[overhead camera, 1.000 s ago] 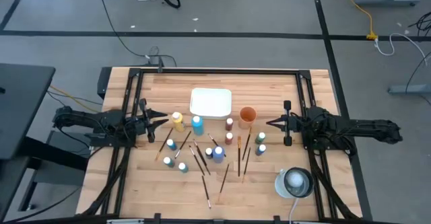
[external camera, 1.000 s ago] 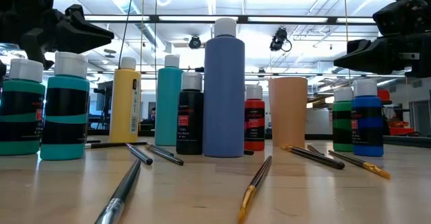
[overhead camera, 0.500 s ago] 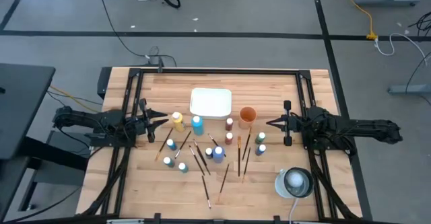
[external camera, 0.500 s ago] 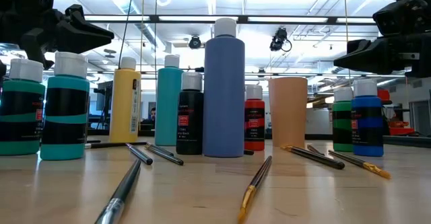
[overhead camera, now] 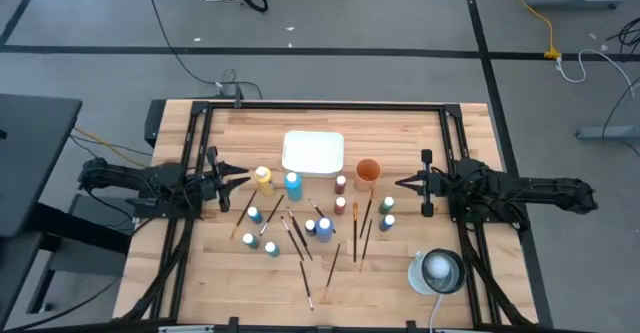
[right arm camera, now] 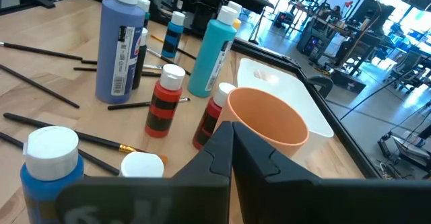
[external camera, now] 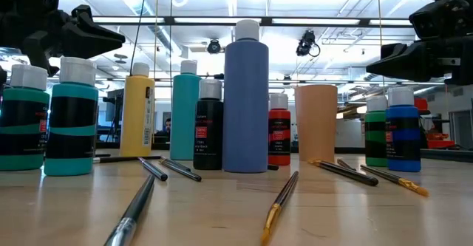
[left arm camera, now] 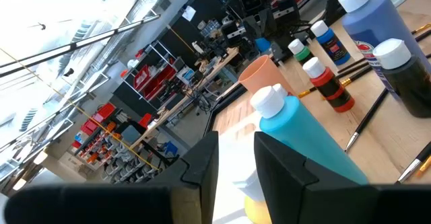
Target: Pick & Place Paint Supplies
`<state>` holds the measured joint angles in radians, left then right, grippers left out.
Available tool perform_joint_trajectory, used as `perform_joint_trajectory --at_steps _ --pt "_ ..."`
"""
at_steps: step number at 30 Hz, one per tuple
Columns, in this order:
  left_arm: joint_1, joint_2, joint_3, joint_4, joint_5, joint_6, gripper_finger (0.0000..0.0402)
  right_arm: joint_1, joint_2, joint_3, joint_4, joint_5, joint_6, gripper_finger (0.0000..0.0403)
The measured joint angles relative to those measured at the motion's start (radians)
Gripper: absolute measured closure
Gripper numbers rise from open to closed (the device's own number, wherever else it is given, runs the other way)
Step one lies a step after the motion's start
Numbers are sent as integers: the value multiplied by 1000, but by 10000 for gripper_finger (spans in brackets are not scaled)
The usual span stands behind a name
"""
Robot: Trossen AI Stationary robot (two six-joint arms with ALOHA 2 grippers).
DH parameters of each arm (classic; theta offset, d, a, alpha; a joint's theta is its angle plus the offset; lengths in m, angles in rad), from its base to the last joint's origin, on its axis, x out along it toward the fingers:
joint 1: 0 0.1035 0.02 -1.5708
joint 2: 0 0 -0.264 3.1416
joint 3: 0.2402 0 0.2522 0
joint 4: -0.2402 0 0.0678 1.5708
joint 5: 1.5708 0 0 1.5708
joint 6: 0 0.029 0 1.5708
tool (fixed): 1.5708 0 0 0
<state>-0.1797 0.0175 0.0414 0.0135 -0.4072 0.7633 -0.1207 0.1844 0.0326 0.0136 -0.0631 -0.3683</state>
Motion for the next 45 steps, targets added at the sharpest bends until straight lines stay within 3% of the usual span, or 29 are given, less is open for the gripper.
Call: perform_joint_trajectory --at_steps 39,45 --pt "0 0 0 3 -1 0 297 0 0 0 3 11 0 396" --pt "0 0 1 31 -50 15 297 0 0 0 41 48 20 396"
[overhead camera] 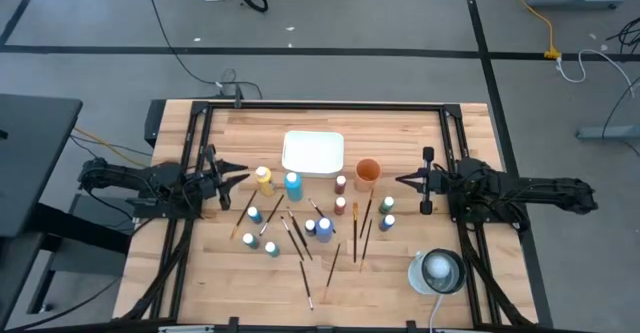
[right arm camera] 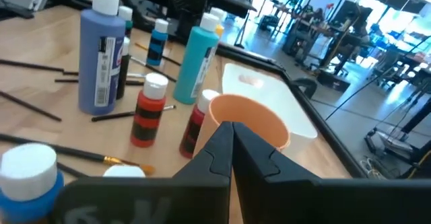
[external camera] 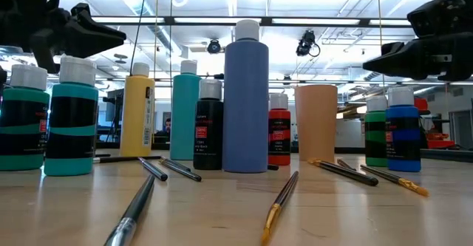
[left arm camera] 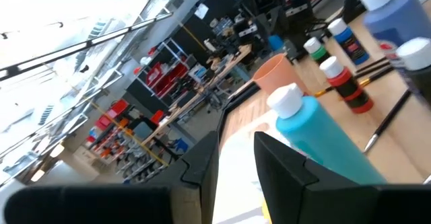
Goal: Pick & Place Paint Supplies
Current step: Put the large yellow paint bottle into the bin
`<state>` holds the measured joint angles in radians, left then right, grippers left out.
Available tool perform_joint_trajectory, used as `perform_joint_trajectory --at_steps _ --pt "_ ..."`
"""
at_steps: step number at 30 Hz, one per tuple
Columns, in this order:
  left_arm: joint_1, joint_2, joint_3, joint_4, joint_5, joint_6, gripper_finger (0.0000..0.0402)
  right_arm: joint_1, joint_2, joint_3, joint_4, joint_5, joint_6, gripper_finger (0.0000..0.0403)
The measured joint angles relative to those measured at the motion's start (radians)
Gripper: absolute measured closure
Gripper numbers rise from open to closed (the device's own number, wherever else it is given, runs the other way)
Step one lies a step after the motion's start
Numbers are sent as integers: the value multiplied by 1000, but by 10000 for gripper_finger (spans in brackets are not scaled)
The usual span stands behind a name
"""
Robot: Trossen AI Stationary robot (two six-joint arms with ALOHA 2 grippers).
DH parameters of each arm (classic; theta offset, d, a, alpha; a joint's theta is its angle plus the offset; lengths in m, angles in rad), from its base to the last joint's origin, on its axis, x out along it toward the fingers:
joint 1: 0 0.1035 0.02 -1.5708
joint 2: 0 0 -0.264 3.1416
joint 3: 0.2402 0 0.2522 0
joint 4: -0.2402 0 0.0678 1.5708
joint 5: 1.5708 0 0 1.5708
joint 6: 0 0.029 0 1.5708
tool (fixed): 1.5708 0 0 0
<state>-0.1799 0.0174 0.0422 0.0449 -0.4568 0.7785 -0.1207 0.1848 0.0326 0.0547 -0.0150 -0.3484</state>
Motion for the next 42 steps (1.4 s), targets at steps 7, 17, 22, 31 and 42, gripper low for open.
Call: perform_joint_trajectory --at_steps 7,17,22,31,42 --pt "0 1 0 -1 4 -19 297 0 0 0 16 0 -108 396" --pt "0 2 0 -1 4 -14 297 0 0 0 16 -9 -66 396" --pt "0 2 0 11 58 -273 297 0 0 0 49 -180 263 396" --pt "0 2 0 130 136 -586 297 0 0 0 220 -170 263 396" --pt "0 2 0 149 135 -543 297 0 0 -1 361 -84 18 396"
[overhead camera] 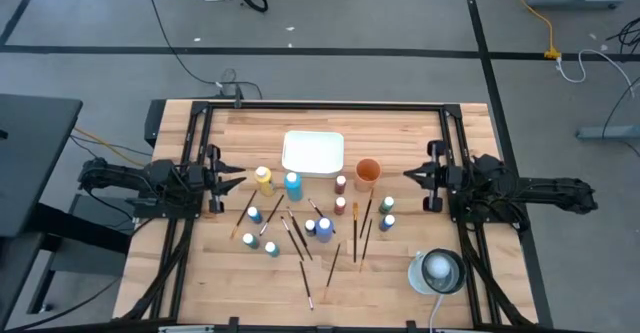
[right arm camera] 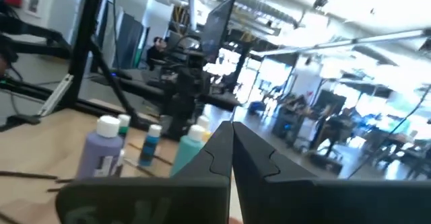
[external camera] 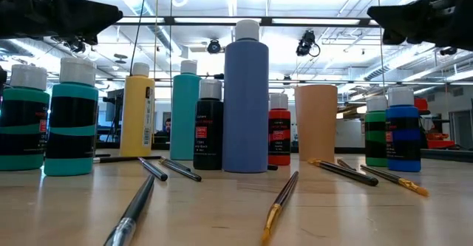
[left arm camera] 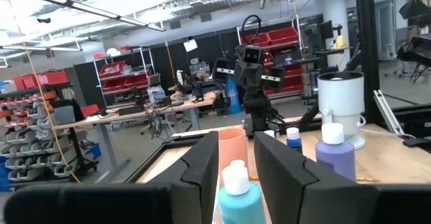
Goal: Pick & Place Paint Supplies
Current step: Put the large yellow paint bottle into the bin
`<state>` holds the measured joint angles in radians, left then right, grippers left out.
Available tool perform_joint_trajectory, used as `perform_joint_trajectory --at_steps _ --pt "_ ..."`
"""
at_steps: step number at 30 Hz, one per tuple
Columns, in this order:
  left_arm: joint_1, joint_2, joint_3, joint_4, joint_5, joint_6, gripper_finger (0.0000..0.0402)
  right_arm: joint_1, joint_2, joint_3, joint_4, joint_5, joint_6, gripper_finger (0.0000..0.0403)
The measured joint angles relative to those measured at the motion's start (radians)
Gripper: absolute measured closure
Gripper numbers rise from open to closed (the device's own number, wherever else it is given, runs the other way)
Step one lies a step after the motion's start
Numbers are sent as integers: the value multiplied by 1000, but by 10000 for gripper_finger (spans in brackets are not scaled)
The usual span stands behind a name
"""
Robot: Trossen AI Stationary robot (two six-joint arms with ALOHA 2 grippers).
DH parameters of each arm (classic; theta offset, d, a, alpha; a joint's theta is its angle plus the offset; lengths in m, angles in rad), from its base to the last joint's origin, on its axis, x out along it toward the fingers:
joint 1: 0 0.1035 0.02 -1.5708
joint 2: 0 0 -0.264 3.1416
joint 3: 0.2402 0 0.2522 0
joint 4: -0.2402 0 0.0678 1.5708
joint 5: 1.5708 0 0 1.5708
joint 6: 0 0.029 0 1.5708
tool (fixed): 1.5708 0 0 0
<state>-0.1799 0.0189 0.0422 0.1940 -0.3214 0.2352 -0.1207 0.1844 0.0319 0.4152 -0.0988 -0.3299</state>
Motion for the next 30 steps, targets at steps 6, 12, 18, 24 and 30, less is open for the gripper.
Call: perform_joint_trajectory --at_steps 6,12,18,24,30 --pt "0 0 0 -1 0 0 297 0 0 0 24 39 17 396" --pt "0 0 0 -1 0 0 297 0 0 0 104 70 72 396" --pt "0 0 0 -1 0 0 297 0 0 0 139 131 109 386" --pt "0 0 0 -2 0 1 297 0 6 0 135 155 112 339" --pt "0 0 0 -1 0 1 297 0 6 0 134 156 109 301"
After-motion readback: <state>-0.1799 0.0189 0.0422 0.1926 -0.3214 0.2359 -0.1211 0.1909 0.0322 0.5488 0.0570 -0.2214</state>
